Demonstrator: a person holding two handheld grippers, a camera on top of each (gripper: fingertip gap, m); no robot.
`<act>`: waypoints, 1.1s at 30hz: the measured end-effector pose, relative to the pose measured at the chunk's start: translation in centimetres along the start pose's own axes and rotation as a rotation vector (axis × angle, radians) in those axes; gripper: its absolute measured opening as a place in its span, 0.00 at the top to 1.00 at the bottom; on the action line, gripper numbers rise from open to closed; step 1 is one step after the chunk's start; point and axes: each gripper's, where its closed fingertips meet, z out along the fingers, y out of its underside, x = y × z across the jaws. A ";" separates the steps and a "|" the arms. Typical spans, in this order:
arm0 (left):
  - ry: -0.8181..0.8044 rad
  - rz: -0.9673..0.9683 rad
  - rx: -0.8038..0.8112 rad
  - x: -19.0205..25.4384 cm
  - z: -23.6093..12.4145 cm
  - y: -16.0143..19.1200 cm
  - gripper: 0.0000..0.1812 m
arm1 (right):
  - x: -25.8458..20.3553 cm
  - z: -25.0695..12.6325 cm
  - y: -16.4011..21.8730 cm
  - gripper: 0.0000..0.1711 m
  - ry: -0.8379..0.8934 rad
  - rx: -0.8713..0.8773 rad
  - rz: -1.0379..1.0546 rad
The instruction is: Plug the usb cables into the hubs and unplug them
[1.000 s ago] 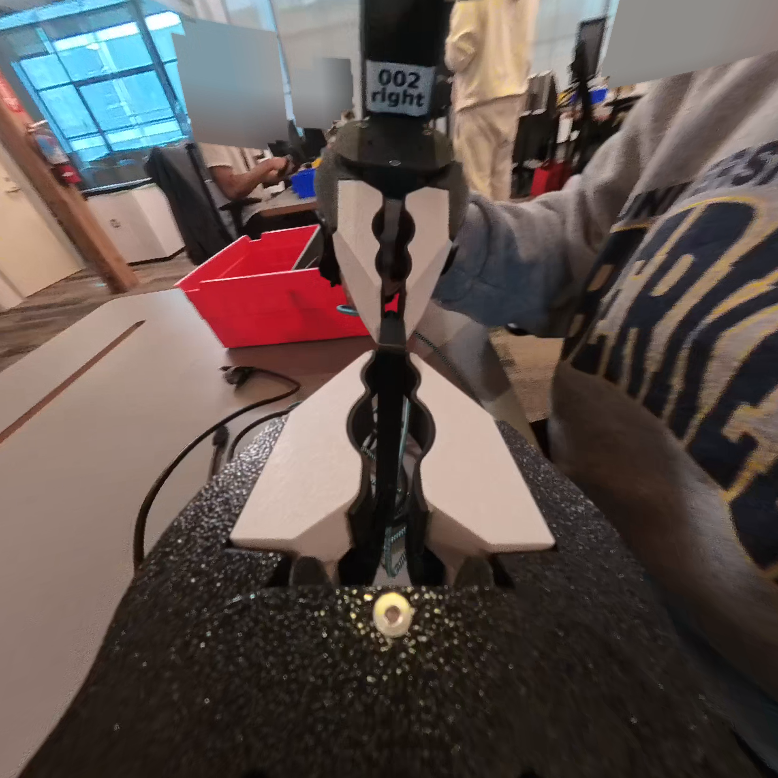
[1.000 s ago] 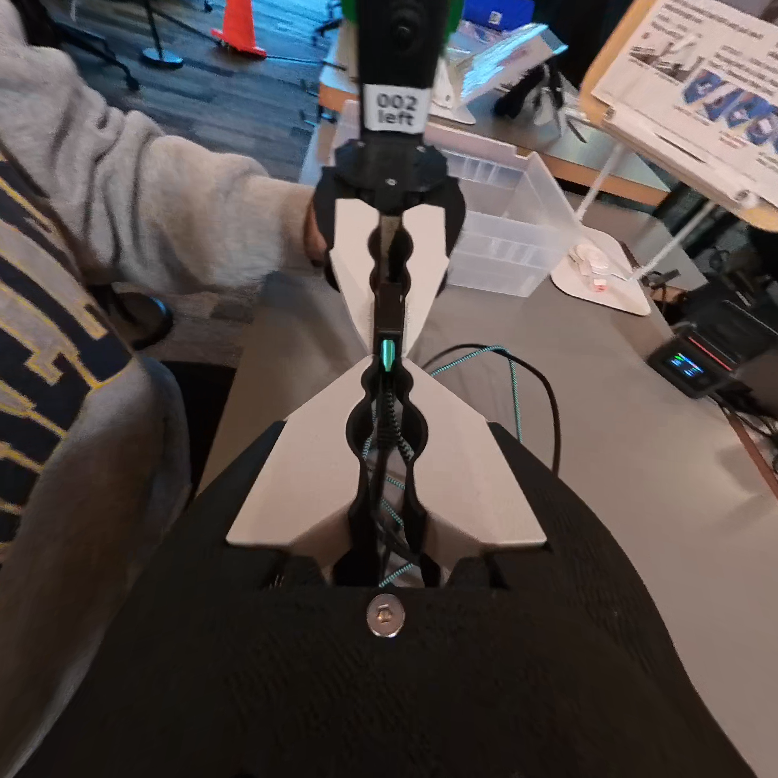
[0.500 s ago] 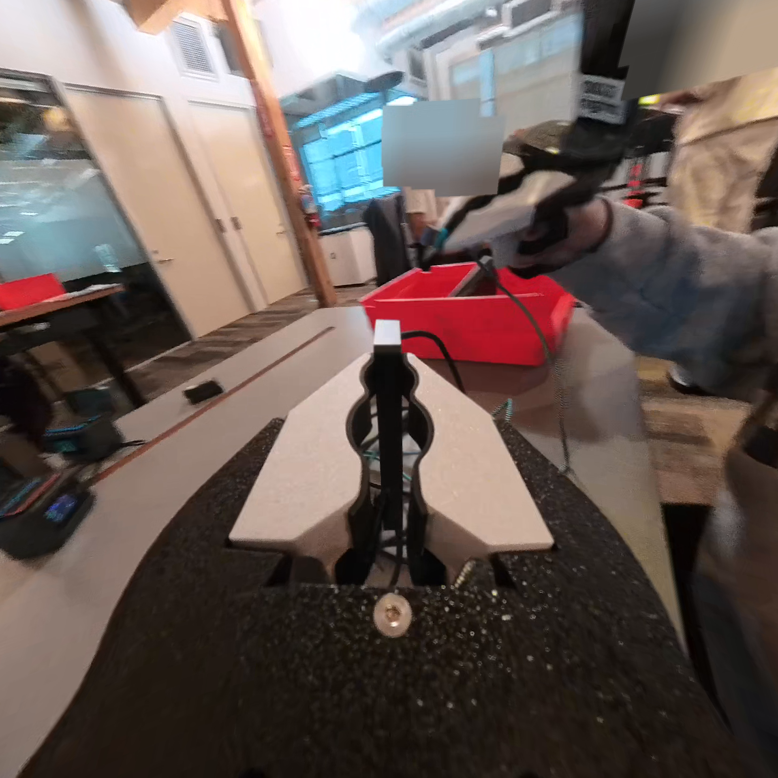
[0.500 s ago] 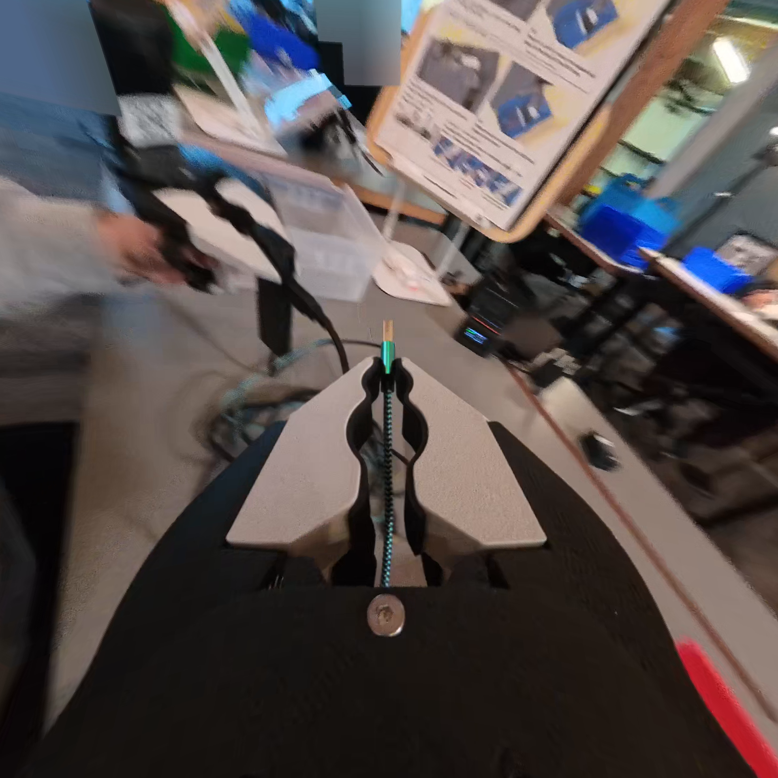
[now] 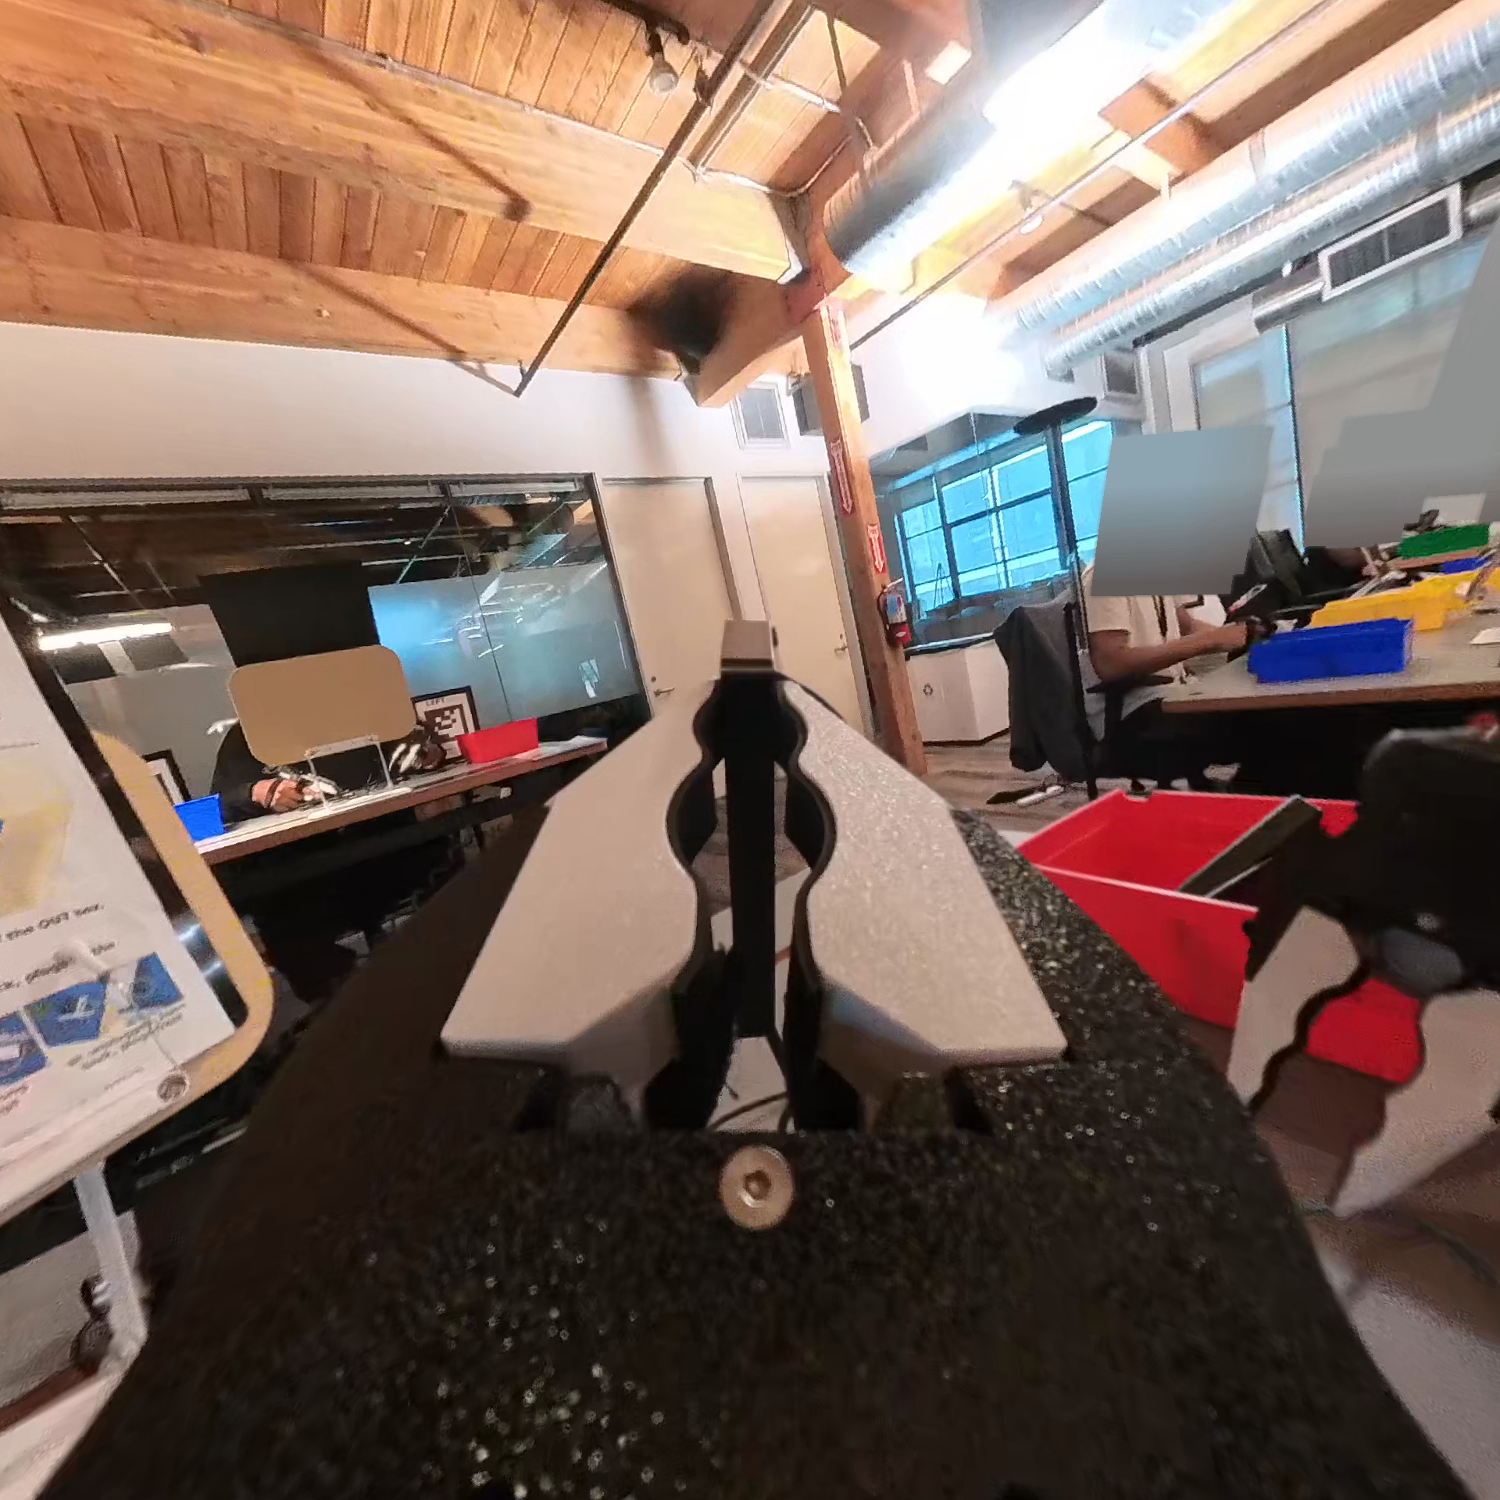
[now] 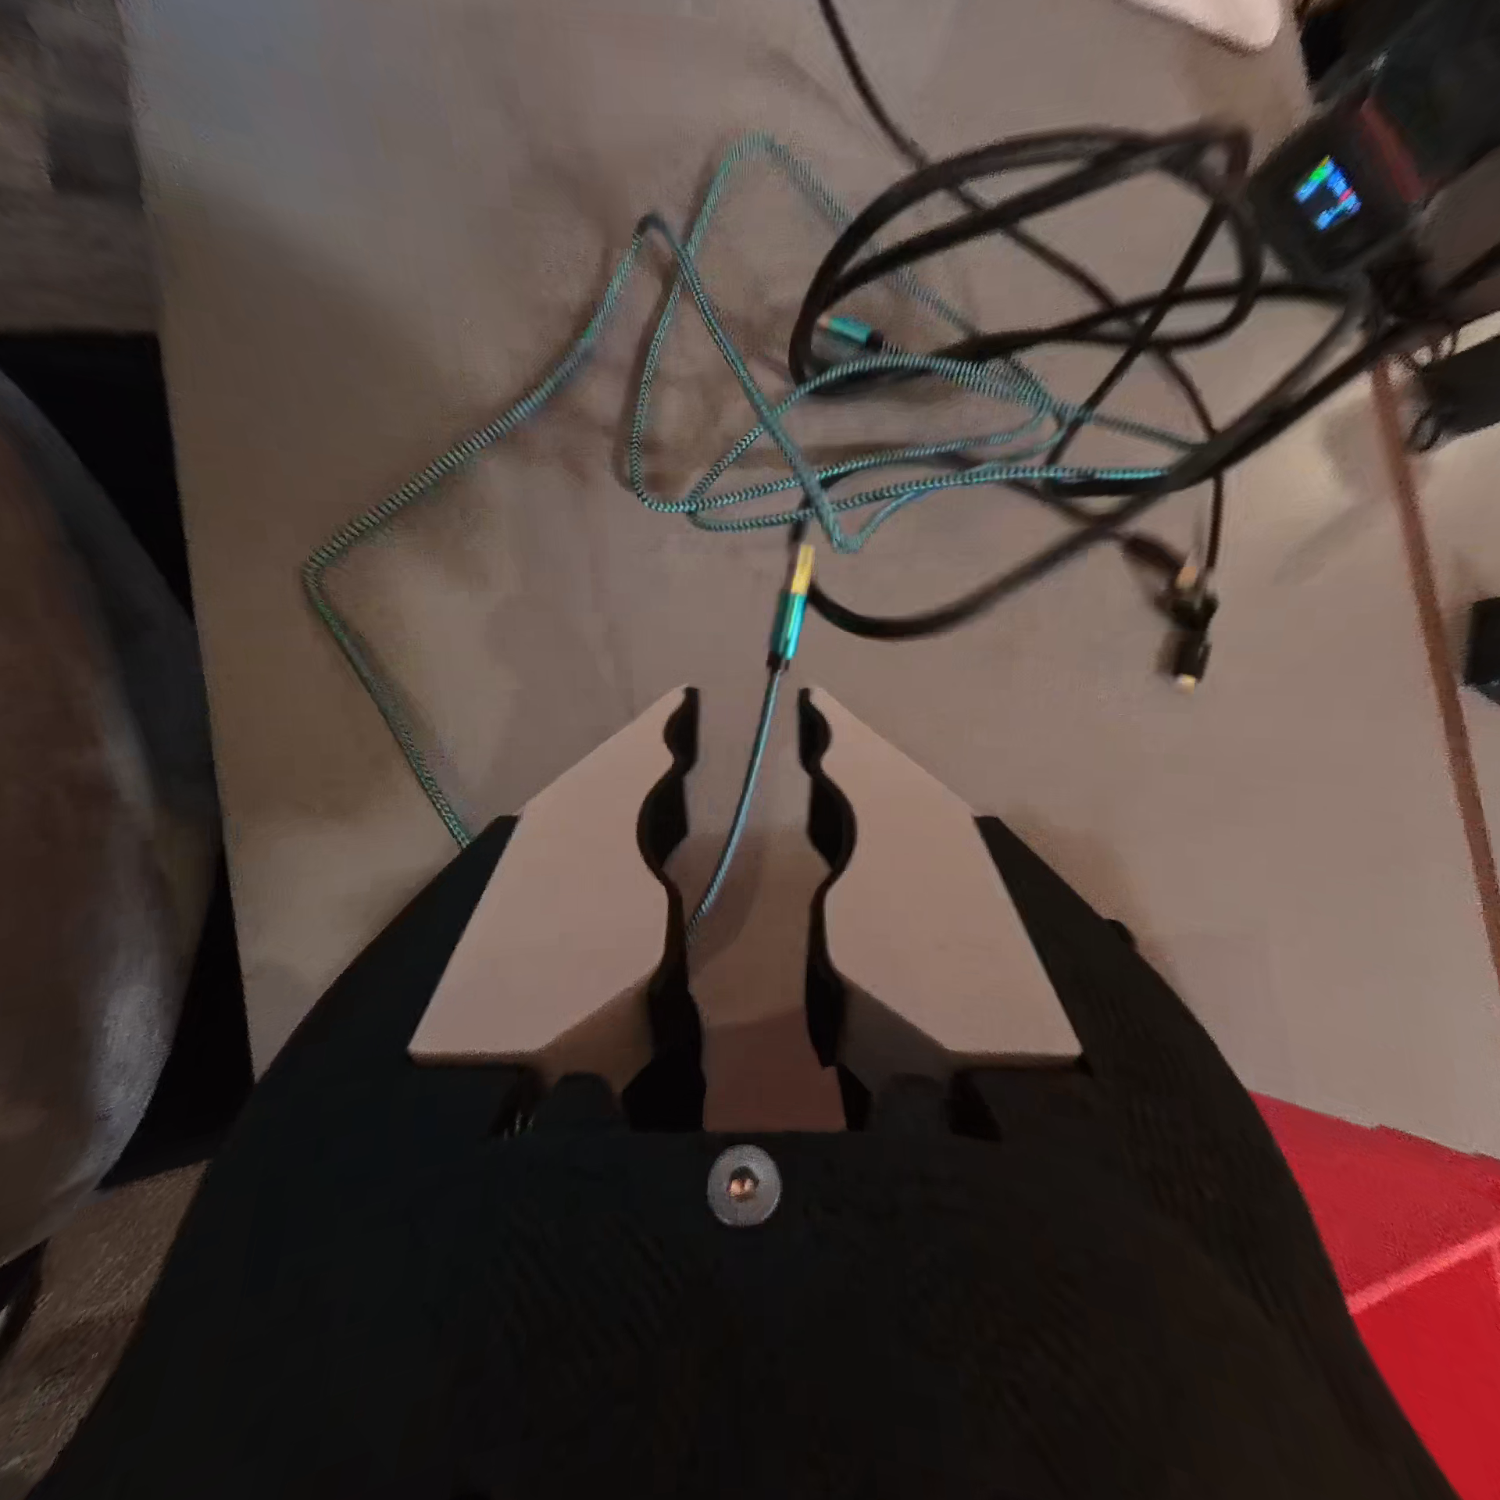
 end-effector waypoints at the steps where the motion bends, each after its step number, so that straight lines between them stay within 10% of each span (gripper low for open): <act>1: 0.002 -0.005 0.009 -0.2 0.4 -0.3 0.96 | 0.0 0.3 0.3 0.78 0.002 -0.020 0.013; 8: 0.093 -0.001 -0.007 0.5 2.0 -1.1 0.96 | 2.0 -2.1 -1.3 0.65 0.078 0.043 0.094; 16: 0.500 -0.112 -0.171 8.2 0.0 5.2 0.96 | 4.3 -8.8 -12.9 0.73 0.240 0.636 -0.041; 33: 0.685 -0.102 -0.404 13.0 -3.0 11.0 0.88 | 1.5 -2.7 -12.7 0.96 -0.072 0.388 -0.207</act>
